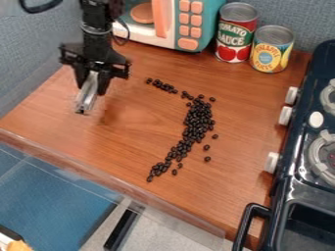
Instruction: Sweep into pile
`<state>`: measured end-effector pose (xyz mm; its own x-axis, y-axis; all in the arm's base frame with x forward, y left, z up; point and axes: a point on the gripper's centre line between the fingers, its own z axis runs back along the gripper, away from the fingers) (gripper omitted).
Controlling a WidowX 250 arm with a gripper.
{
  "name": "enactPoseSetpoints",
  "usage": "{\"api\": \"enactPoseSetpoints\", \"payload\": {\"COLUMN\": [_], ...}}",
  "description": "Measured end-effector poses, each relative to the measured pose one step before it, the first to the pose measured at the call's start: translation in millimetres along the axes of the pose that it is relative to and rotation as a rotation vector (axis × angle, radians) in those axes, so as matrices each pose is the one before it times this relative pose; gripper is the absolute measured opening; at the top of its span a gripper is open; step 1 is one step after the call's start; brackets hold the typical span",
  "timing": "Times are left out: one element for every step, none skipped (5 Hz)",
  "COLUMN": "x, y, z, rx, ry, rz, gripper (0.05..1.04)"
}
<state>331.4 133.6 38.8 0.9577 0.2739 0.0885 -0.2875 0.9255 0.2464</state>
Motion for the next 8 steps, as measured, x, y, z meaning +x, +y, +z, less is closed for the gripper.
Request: {"api": "enactPoseSetpoints", "payload": {"x": [15.08,5.75,7.06,5.61,14.66,15.32,12.97,4.9], "y": [2.98,-0.69,-3.4,-4.69,-1.32,-3.79,2.1,-7.74], "z": [-9.21,-0.96,-1.24,1.15,-4.14,-9.65,-2.52,0.76], "rx": [0.0402,-0.0003,-0.0104,-0.0187,-0.0075,0.0053,0.0081,-0.0051], "ry": [-0.0282,-0.0355,-0.0528,-0.0281,-0.0025,0.0157,0.0067,0.0058], "rz": [-0.1527,-0.123,-0.0876,-0.0515,-0.02,-0.0067,0.0091,-0.0078], "gripper": [0.389,0.389,0.389,0.389,0.389,0.389,0.389,0.389]}}
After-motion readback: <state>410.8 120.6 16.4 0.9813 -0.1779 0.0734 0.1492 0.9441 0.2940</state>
